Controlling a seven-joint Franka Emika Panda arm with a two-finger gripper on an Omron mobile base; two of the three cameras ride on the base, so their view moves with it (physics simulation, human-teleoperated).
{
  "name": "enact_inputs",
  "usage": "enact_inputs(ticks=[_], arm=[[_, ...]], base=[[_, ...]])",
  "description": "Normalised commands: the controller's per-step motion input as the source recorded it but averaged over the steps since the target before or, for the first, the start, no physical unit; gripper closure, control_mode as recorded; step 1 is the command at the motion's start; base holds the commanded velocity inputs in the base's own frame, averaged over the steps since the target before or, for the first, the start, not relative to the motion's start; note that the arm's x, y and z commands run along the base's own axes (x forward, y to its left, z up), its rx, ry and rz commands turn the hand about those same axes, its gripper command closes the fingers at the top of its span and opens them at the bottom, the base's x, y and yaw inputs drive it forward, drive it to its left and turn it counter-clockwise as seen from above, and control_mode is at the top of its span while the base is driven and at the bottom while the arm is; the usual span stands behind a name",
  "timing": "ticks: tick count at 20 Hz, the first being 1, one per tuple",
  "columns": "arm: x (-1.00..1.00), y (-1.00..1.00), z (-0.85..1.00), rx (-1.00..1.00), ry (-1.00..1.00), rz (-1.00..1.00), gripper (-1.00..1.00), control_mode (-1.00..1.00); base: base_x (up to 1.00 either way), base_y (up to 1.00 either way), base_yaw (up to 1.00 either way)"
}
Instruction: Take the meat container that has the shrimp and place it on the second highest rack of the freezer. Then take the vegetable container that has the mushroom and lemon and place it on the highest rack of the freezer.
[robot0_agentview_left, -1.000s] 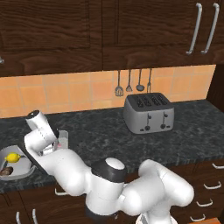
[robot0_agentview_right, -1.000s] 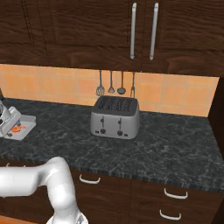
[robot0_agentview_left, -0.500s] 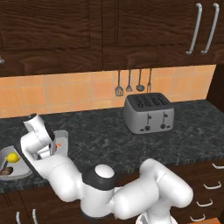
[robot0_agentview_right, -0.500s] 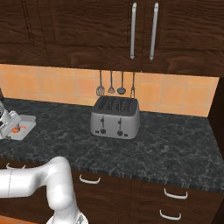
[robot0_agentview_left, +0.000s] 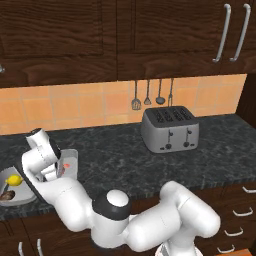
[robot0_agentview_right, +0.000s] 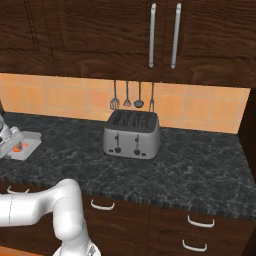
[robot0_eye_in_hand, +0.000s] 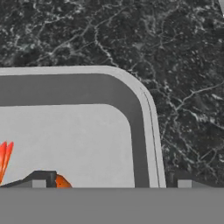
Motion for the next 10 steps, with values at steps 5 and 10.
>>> enact_inputs(ticks=[5,10], arm=[[-0.25,0.0,-0.1,0.0,0.04,0.0,-1.0,-1.0],[0.11,0.0,-0.26,0.0,0.0,0.0,-1.0,-1.0]], base=[[0.0,0.0,0.0],[0.0,0.0,0.0]])
